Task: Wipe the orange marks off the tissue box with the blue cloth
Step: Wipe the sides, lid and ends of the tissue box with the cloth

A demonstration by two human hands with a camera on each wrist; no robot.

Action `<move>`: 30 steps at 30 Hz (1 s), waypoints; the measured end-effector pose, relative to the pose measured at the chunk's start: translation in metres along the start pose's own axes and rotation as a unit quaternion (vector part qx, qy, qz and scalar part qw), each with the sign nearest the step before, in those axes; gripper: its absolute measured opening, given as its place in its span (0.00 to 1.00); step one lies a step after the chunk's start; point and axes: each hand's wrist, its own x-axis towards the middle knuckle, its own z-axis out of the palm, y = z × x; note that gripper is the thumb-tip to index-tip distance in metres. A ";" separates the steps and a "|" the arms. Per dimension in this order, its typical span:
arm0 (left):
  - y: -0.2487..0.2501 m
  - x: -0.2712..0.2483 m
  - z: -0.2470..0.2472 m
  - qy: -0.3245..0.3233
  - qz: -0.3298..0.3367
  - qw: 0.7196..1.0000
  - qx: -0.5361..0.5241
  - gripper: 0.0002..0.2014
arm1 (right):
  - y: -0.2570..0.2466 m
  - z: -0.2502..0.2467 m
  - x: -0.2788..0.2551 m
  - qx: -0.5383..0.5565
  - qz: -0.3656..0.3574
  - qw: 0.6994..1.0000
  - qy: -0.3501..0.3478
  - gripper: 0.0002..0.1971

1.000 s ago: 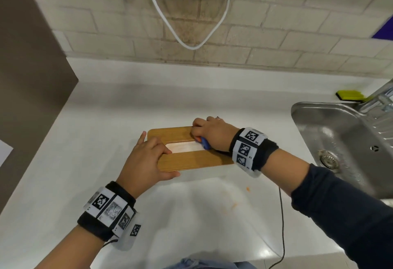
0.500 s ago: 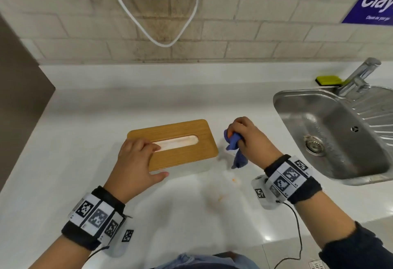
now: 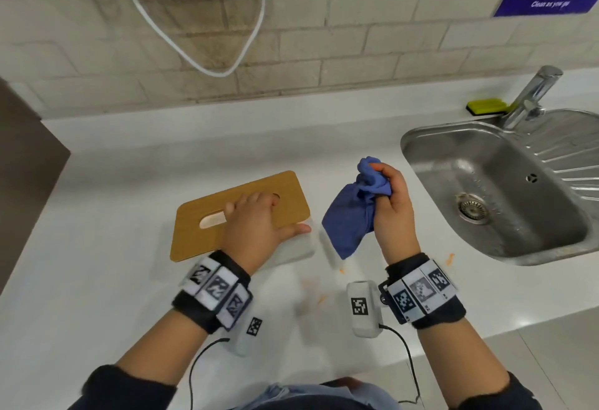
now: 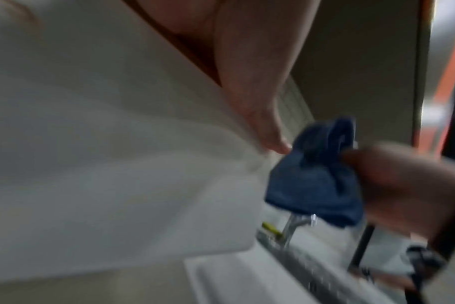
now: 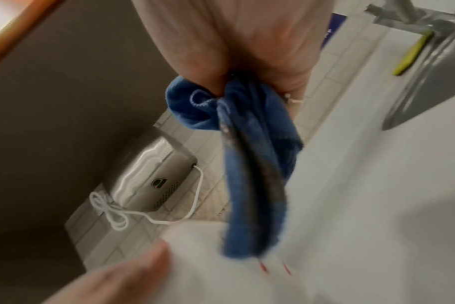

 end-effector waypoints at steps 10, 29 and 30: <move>-0.078 -0.003 -0.060 -0.134 0.042 0.888 -0.437 0.32 | -0.018 0.081 -0.011 -0.285 -0.156 0.935 -0.142 0.19; -0.077 -0.002 -0.048 0.056 -0.011 0.840 -0.539 0.18 | -0.024 0.135 -0.025 -0.337 -0.209 0.901 -0.177 0.16; -0.079 0.000 -0.049 0.051 -0.011 0.840 -0.541 0.18 | -0.027 0.139 -0.027 -0.343 -0.216 0.893 -0.197 0.16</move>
